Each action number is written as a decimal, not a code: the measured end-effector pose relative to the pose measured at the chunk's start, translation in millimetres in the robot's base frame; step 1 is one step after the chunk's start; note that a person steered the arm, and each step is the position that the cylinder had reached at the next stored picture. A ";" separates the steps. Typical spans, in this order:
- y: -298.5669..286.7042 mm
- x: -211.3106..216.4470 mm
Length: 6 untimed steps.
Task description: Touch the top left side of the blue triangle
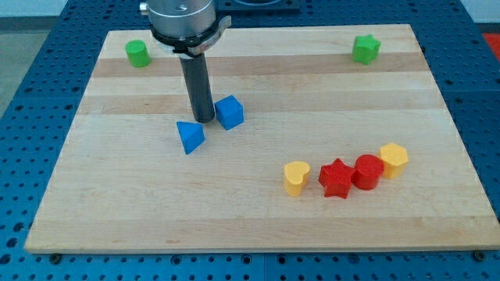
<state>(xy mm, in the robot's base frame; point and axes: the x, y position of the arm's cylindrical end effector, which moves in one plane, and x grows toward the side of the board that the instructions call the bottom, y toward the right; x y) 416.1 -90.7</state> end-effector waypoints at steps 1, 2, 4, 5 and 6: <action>-0.3 -0.8; -45.7 -36.3; -79.8 30.8; -61.8 33.7; -33.8 -13.8</action>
